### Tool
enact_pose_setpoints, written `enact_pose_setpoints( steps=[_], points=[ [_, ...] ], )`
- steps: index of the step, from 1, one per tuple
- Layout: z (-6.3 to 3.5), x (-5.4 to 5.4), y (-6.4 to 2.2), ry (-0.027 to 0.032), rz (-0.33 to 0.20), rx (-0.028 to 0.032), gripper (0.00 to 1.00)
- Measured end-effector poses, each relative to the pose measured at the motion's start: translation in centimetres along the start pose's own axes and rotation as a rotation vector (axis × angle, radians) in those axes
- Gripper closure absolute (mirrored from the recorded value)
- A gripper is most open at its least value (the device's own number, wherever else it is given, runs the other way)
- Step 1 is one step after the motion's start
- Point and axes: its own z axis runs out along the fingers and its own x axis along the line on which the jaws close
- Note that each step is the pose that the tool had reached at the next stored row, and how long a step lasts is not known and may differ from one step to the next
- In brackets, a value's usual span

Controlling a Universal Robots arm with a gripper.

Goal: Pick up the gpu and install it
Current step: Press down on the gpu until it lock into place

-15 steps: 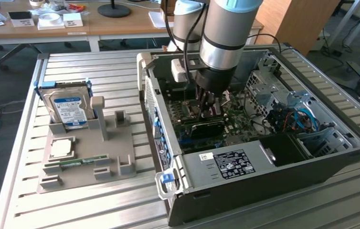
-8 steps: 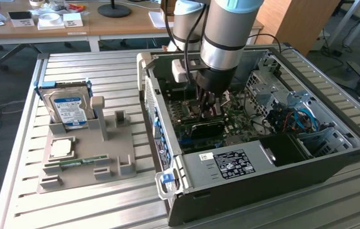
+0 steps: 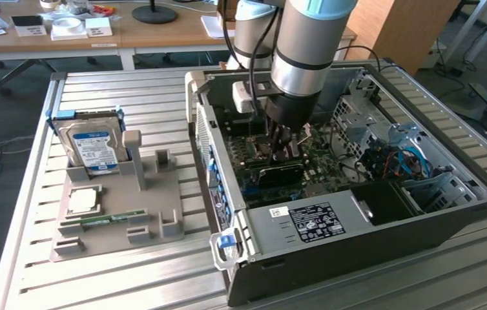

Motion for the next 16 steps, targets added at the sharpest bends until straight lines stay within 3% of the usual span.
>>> enact_pose_setpoints(
  steps=[16],
  points=[
    [0.42,0.02,0.01,-0.0009,0.0,0.0,0.89]
  ],
)
